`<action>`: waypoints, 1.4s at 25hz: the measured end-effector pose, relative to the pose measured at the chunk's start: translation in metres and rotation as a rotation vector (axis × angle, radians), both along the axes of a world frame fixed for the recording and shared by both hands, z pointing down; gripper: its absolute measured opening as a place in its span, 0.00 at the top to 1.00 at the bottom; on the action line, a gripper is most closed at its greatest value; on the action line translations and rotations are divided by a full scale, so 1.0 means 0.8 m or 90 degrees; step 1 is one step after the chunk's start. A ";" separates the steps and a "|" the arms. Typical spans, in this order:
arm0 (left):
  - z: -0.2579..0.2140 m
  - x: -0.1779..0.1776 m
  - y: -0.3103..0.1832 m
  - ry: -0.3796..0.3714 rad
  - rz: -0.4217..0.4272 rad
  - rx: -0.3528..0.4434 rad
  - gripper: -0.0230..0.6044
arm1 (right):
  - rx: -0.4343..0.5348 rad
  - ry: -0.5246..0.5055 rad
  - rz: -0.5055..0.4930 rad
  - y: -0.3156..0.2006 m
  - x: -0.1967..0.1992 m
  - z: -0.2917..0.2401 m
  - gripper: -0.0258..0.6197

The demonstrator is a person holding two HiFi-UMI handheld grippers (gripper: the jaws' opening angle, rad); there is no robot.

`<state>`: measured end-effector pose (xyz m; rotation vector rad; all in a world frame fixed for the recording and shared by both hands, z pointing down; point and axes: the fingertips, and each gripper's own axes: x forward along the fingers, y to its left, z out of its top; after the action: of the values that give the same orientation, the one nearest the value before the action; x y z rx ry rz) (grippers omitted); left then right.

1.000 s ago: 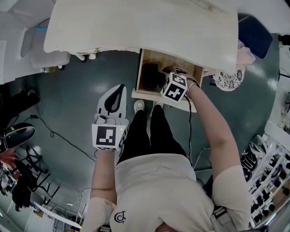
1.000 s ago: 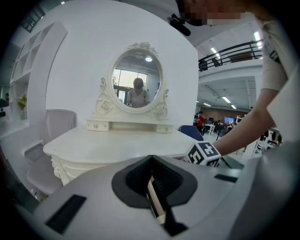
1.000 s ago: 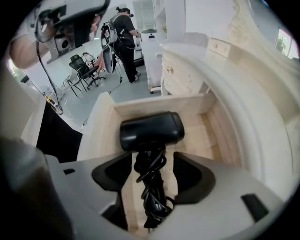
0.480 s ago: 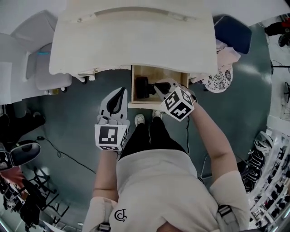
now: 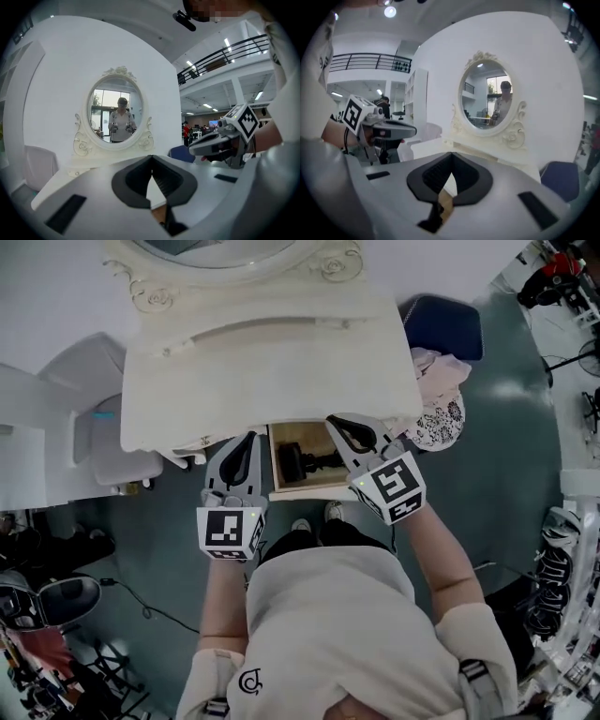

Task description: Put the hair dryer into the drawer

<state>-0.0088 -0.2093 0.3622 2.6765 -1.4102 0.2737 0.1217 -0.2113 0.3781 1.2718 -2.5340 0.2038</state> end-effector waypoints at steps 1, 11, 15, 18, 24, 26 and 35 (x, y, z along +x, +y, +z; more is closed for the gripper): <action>-0.008 0.002 -0.002 0.000 0.003 0.008 0.94 | 0.015 -0.023 0.015 0.000 0.006 -0.015 0.95; -0.078 -0.005 -0.002 0.028 0.017 0.072 0.94 | 0.107 -0.143 0.078 0.015 0.026 -0.085 0.95; -0.084 -0.004 0.002 0.029 0.021 0.081 0.94 | 0.143 -0.139 0.079 0.018 0.026 -0.105 0.95; -0.082 0.002 0.007 0.024 0.027 0.077 0.94 | 0.142 -0.138 0.087 0.021 0.031 -0.099 0.95; -0.088 0.007 0.003 0.031 0.024 0.080 0.94 | 0.140 -0.151 0.095 0.021 0.040 -0.101 0.95; -0.088 0.006 0.001 0.032 0.019 0.078 0.94 | 0.137 -0.155 0.093 0.020 0.041 -0.104 0.95; -0.087 0.022 0.003 0.031 0.014 0.072 0.94 | 0.091 -0.187 0.090 0.022 0.051 -0.089 0.95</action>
<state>0.0086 -0.2067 0.2924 2.7687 -1.4242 0.1336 0.1623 -0.1935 0.3069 1.5830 -2.7445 0.2626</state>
